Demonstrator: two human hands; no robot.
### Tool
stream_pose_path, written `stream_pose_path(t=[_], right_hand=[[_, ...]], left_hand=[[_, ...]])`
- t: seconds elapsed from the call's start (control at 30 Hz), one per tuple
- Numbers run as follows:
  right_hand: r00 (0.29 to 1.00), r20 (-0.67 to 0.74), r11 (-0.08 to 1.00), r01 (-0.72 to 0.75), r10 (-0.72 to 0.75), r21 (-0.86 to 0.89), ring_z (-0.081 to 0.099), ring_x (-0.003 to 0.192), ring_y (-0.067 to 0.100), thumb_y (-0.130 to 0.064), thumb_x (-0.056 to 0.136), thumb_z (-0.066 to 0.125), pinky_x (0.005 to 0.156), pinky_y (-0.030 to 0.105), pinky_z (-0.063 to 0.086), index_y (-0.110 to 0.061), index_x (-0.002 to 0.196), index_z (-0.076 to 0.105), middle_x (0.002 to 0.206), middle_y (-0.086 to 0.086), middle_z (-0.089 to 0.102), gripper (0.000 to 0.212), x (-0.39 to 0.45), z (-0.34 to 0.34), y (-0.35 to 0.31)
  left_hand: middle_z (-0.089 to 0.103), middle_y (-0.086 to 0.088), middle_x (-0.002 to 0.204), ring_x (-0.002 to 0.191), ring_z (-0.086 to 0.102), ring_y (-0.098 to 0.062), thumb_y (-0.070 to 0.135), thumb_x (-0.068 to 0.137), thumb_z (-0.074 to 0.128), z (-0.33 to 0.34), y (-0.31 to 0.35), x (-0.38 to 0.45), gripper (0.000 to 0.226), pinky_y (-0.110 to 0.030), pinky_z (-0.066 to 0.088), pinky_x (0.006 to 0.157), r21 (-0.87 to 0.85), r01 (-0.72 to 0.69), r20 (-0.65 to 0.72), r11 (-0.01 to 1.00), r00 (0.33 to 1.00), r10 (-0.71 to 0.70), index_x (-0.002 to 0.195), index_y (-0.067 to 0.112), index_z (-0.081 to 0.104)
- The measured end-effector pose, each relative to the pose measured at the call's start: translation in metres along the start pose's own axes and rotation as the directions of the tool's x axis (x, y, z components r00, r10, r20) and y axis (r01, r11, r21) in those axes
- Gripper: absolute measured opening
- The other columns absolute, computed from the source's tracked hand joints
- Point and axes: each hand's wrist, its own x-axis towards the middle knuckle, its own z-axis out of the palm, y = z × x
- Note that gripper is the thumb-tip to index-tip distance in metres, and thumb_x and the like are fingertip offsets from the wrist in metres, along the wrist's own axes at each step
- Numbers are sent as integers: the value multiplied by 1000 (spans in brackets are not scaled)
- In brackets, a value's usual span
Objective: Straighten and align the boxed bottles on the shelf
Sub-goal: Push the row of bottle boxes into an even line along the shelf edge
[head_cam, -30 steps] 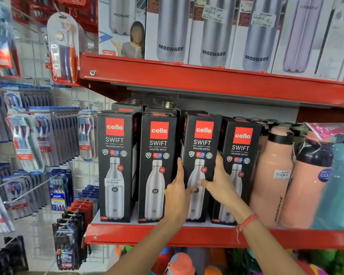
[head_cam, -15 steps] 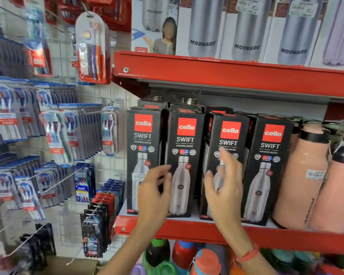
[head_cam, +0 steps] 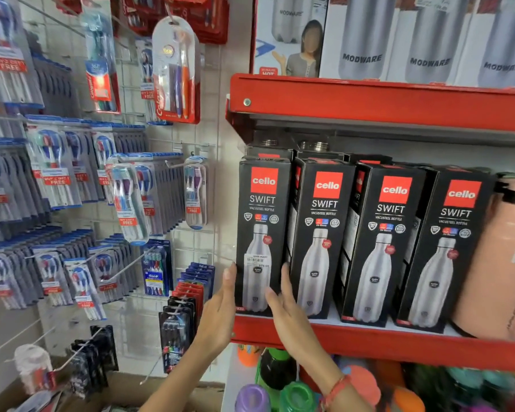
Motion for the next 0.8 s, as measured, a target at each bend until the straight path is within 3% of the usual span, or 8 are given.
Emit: stream_pose_path(t=[0.1, 0.2, 0.3, 0.43, 0.57, 0.63, 0.7, 0.8], right_hand=[[999, -41, 996, 19, -23, -83, 53, 120, 30, -58, 93, 26, 84, 37, 37, -68, 130, -13, 142, 8, 51, 55, -8, -1, -2], [998, -51, 997, 39, -43, -71, 54, 115, 26, -57, 93, 29, 97, 35, 36, -70, 128, -8, 135, 19, 49, 53, -21, -3, -1], [998, -49, 998, 47, -49, -51, 52, 118, 27, -57, 93, 31, 96, 27, 37, -69, 130, -3, 136, 21, 47, 52, -29, -5, -2], [998, -59, 998, 34, -38, -60, 49, 121, 32, -53, 95, 33, 101, 46, 38, -56, 144, 8, 139, 19, 46, 55, -28, -7, -3], [944, -325, 995, 77, -53, 63, 62, 107, 20, -35, 98, 41, 89, 27, 45, -32, 137, 50, 118, 8, 69, 40, -32, -19, 3], [883, -470, 990, 73, -6, 124, 61, 103, 9, -28, 97, 44, 85, 19, 41, -22, 127, 60, 119, -3, 69, 35, -35, -32, 8], [860, -506, 980, 46, 61, 196, 52, 112, 6, -28, 97, 44, 94, 22, 35, -20, 127, 59, 132, -3, 61, 34, -35, -45, 17], [906, -401, 950, -7, 138, 312, 41, 132, 10, -33, 98, 43, 113, 29, 27, -16, 139, 46, 147, -3, 46, 45, -30, -61, 28]], left_hand=[[34, 7, 155, 144, 33, -13, 89, 74, 9, -8, 0, -4, 86, -39, 19, 122, -29, -2, 51, 1000, 999, 4, 144, 44, 30], [39, 9, 152, 138, 41, -13, 91, 71, 10, -15, 1, -14, 72, -34, 24, 118, -61, 5, 78, 998, 997, 0, 131, 60, 34], [38, 9, 153, 139, 40, -14, 91, 71, 10, -18, 1, -18, 81, -42, 23, 120, -45, 14, 85, 999, 996, -10, 137, 53, 35], [43, 5, 151, 136, 45, -17, 87, 76, 10, -21, 3, -21, 84, -43, 26, 119, -19, -2, 109, 1000, 994, 4, 143, 44, 34], [70, 3, 112, 101, 64, -7, 64, 93, 26, -10, 7, -29, 65, -32, 46, 94, -26, -84, -178, 996, 981, 78, 124, 23, 65], [74, 2, 107, 100, 68, -10, 49, 98, 34, 0, 12, -37, 49, -32, 50, 92, -137, -149, -232, 979, 966, 114, 109, 20, 72], [75, 2, 108, 103, 68, -9, 40, 100, 38, 16, 17, -38, 41, -31, 50, 94, -221, -129, -156, 967, 983, 96, 106, 19, 73], [59, -4, 137, 128, 54, -12, 35, 103, 33, 46, 28, -28, 46, -32, 40, 110, -254, 65, 86, 965, 995, -44, 133, 9, 55]])
